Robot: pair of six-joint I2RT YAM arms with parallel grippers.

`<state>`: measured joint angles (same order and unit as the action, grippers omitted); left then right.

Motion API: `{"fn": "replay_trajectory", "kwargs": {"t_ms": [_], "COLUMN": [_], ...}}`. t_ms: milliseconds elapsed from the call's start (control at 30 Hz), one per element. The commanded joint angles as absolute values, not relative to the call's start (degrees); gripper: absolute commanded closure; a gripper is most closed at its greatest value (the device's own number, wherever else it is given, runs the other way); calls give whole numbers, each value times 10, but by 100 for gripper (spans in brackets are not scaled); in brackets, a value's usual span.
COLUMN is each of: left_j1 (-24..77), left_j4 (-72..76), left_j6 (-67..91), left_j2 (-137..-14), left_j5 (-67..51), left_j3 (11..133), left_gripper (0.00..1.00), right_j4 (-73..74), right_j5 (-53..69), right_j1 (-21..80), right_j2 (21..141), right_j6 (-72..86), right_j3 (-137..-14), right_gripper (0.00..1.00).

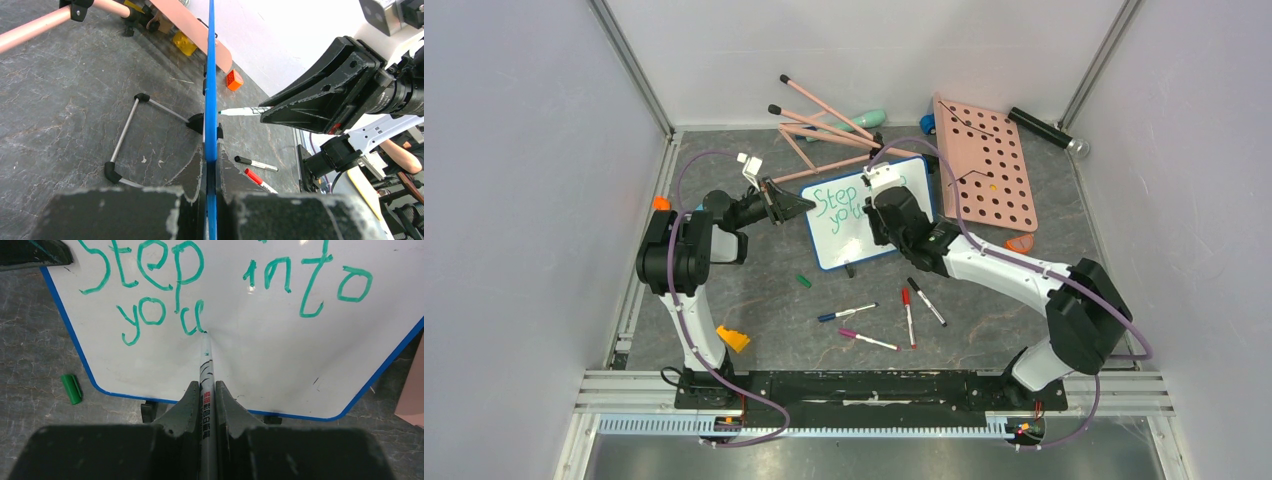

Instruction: Write a sentence on the whiteboard

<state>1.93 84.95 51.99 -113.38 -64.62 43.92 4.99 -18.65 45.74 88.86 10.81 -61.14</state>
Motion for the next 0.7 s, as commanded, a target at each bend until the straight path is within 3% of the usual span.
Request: {"fn": "replay_trajectory", "kwargs": {"t_ms": [0, 667], "left_j1": [15, 15], "left_j4": [892, 892], "left_j6": [493, 494], "left_j2": [-1134, -1134], "left_j5": [-653, -653], "left_j3": [454, 455], "left_gripper": [98, 98], "right_j4": [44, 52], "right_j5": [-189, -208], "right_j1": [455, 453], "right_j2": [854, 908], "right_j6": [102, 82], "right_j3": [-625, -681], "right_gripper": [100, 100]}}
